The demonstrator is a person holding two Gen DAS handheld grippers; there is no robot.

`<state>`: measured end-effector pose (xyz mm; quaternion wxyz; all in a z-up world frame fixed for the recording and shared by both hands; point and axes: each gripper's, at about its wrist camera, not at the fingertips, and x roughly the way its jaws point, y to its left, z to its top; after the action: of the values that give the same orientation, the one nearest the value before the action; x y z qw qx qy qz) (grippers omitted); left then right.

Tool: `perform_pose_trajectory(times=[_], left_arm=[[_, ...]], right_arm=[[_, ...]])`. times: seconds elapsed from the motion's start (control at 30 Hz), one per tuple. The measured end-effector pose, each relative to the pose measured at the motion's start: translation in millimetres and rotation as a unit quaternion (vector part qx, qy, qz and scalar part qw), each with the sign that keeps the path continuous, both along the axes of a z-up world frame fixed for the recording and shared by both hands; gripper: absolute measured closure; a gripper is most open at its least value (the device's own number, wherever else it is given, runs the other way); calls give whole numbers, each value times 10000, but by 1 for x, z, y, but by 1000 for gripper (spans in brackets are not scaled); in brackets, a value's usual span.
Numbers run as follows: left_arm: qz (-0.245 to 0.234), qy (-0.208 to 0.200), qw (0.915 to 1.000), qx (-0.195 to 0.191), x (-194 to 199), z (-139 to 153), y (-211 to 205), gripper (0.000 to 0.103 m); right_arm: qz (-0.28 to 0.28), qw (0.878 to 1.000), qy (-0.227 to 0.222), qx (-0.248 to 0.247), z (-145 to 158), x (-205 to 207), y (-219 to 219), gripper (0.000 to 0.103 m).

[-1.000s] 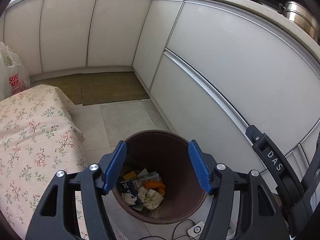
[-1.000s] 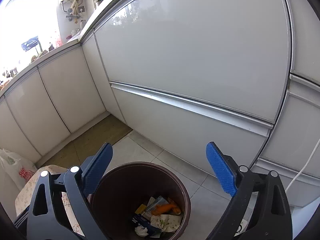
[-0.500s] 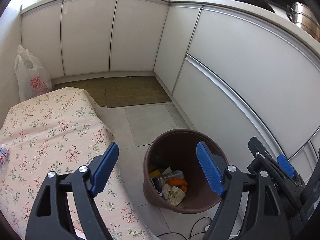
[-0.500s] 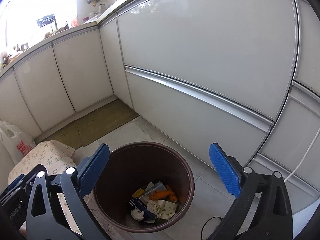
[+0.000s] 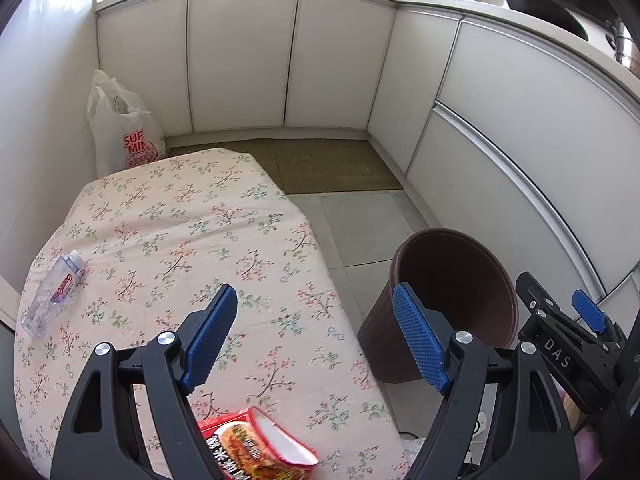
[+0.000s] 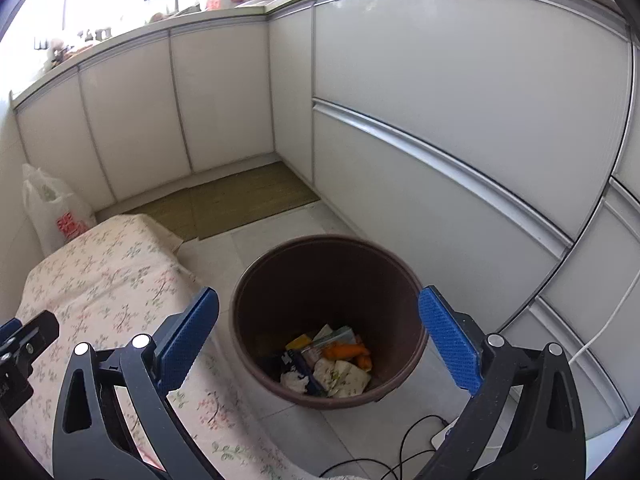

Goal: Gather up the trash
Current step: 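Move both tools back over the table toward the noodle cup and bottle, then grasp the red noodle cup with the right tool while the left tool grasps the water bottle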

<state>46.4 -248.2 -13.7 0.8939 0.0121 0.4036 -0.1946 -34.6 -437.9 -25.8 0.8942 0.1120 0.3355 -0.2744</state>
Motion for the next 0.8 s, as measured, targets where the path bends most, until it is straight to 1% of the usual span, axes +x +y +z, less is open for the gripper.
perform_pose_trajectory(times=[0.1, 0.17, 0.27, 0.37, 0.47, 0.53, 0.6, 0.73, 0.8], left_arm=[[120, 149, 9998, 15, -5, -7, 26, 25], [199, 218, 9996, 28, -9, -11, 43, 25], [311, 249, 9992, 32, -14, -14, 67, 25], [430, 243, 9988, 16, -17, -13, 92, 25], [592, 260, 9979, -11, -15, -11, 121, 25], [714, 204, 9972, -24, -15, -8, 138, 25], [815, 184, 9965, -65, -13, -7, 153, 25], [968, 263, 9948, -174, -8, -14, 180, 25], [1043, 341, 9937, -232, -5, -21, 192, 25]], right_arm=[[466, 9985, 253, 149, -11, 0, 28, 7], [812, 9956, 451, 90, -19, 0, 51, 7], [1479, 9862, 742, 4, -28, 0, 85, 7], [2331, 9667, 1043, -139, -38, 0, 125, 7], [3225, 9348, 1365, -591, -52, -4, 169, 7], [3627, 9140, 1556, -940, -61, -5, 193, 7], [3907, 8977, 1705, -1109, -67, -4, 208, 7], [4241, 8805, 1879, -982, -74, -2, 222, 7], [4352, 8715, 2019, -1019, -80, -2, 230, 7]])
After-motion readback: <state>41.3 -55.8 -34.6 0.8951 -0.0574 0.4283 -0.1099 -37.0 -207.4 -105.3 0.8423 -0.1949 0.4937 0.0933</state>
